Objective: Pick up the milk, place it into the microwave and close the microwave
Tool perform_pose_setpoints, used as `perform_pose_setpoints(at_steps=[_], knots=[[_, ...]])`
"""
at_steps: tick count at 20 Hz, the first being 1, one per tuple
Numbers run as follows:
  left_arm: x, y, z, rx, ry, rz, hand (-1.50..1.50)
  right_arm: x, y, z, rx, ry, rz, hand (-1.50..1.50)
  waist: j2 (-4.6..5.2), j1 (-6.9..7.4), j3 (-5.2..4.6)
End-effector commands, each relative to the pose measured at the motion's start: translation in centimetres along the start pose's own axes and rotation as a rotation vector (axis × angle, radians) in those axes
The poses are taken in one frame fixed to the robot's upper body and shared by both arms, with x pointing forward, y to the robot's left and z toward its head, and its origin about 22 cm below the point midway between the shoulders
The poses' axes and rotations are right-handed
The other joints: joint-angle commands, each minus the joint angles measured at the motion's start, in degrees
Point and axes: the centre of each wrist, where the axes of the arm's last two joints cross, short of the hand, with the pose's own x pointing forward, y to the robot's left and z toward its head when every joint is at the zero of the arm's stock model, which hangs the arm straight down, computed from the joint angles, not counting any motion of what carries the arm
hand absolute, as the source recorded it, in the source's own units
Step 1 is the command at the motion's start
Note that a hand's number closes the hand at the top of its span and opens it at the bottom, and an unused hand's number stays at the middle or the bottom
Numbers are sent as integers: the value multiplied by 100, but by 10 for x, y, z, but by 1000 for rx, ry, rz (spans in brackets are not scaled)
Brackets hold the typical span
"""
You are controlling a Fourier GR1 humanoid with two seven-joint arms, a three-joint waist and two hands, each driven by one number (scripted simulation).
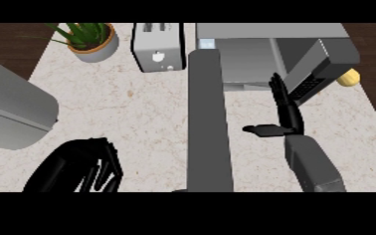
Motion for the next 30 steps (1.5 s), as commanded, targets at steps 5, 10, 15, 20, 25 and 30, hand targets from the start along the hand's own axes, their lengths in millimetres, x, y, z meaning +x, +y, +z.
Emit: perform_pose_setpoints(at_steps=[5,10,15,20,25,30], knots=[[-20,-25,-43,-59,1,-76,150,-6,-27,59,-23,8,-36,-150,-21,-115,-9],[-38,-51,-83,-167,21,-134,150,-4,-43,102,-4,22,-30,-150,-11,-215,-13],[-79,-88,-85,-264,116,-142,150,15,-70,136,-23,-14,7,-150,12,-154,-8],[-118,-99,-105,-270,185,-192,150,40,-83,148,33,-71,40,-150,37,-206,-9],[-145,-106,-115,-211,97,-292,150,70,-78,132,88,-127,-24,-150,60,-306,-19],[-168,-114,-105,-148,44,-264,150,94,-75,126,129,-193,-91,-150,90,-447,-27]])
